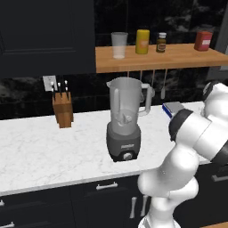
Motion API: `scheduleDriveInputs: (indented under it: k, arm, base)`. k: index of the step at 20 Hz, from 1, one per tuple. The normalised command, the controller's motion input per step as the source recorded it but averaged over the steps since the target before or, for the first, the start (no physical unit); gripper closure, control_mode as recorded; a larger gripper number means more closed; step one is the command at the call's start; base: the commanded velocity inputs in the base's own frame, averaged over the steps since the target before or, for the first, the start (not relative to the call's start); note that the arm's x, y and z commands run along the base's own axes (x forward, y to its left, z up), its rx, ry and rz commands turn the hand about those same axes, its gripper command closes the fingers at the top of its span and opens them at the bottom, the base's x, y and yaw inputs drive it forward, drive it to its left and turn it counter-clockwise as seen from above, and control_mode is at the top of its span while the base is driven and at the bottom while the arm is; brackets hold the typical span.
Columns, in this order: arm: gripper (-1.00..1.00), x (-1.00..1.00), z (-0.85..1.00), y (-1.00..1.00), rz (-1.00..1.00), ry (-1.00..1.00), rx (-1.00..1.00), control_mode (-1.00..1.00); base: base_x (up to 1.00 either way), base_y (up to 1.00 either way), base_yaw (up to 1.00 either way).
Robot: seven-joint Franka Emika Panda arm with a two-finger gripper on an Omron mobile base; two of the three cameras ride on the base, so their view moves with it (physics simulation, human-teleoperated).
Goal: Close the lid blender by securely placing the lid on top.
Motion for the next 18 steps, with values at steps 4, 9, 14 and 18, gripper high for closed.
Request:
scheduleDriveInputs:
  k: [4, 9, 14, 18]
  arm:
    - [1.0, -0.52, 1.0, 0.97, -0.25, -0.06, 0.03, -1.0]
    - [1.0, -0.37, 1.0, 0.92, -0.29, -0.03, 0.0, -1.0]
    - [1.0, -0.14, 1.0, 0.56, -0.22, 0.0, 0.0, -1.0]
    - [1.0, 0.0, 1.0, 0.19, -0.04, 0.0, 0.0, -1.0]
  base:
    - [0.0, 0.0, 0.0]
    - [0.0, 0.0, 0.0]
    - [0.0, 0.0, 0.0]
    - [0.0, 0.0, 0.0]
